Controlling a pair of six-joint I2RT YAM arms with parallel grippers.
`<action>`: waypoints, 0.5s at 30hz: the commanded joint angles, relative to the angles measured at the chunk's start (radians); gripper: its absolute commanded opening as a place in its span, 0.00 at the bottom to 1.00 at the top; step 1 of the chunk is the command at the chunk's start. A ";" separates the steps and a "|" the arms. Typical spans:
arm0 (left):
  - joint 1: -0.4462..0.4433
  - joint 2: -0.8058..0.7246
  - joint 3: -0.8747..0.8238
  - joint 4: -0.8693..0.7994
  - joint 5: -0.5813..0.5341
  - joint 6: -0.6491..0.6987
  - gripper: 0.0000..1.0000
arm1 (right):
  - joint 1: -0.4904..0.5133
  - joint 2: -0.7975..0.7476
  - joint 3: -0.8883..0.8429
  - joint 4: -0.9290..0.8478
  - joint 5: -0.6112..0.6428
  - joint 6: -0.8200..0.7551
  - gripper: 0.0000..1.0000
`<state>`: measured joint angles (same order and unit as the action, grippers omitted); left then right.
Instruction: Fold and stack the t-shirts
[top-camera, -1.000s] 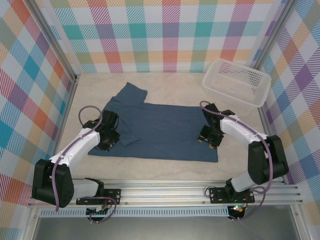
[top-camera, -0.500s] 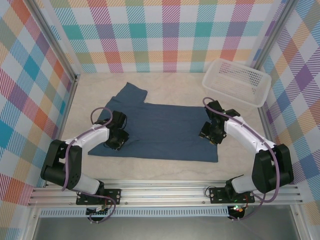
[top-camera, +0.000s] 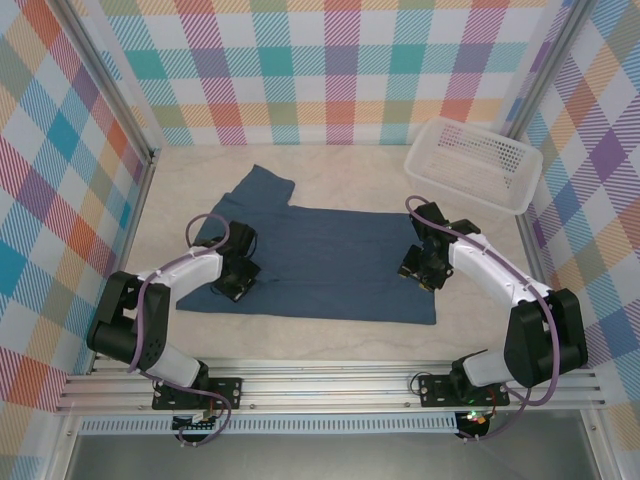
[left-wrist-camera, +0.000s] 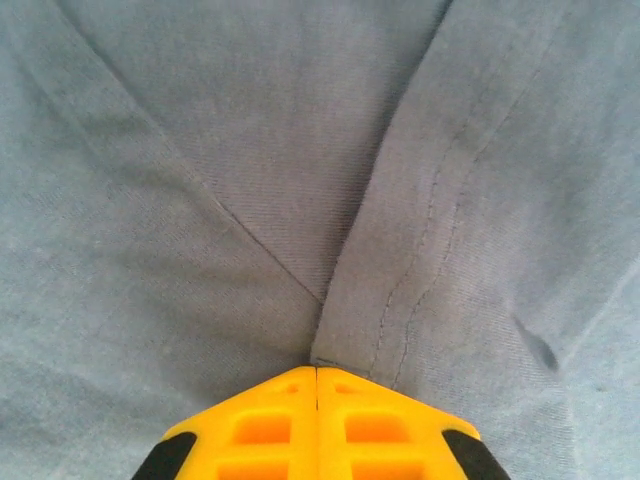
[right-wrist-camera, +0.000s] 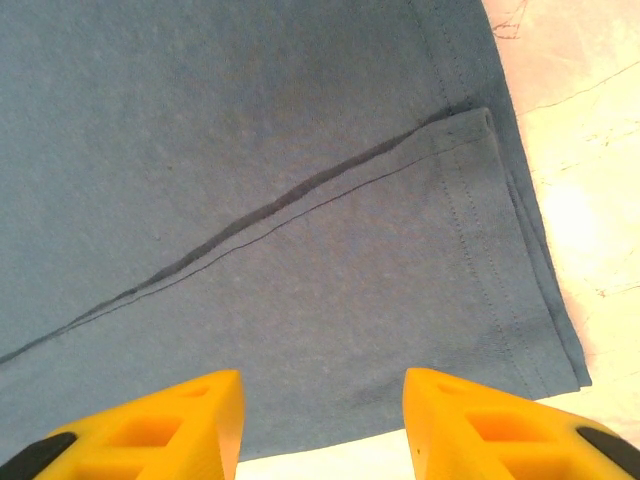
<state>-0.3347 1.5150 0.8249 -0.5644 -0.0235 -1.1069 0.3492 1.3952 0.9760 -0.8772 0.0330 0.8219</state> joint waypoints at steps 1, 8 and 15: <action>-0.026 0.001 0.074 -0.055 -0.044 0.041 0.00 | 0.002 -0.017 -0.002 -0.019 -0.015 -0.018 0.45; -0.063 0.096 0.222 -0.116 -0.070 0.130 0.00 | 0.001 -0.021 -0.010 -0.017 -0.018 -0.017 0.45; -0.097 0.277 0.438 -0.192 -0.112 0.281 0.00 | -0.001 -0.021 -0.013 -0.014 -0.028 -0.017 0.45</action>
<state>-0.4156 1.7397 1.1927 -0.6830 -0.0914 -0.9218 0.3492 1.3949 0.9760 -0.8772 0.0185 0.8219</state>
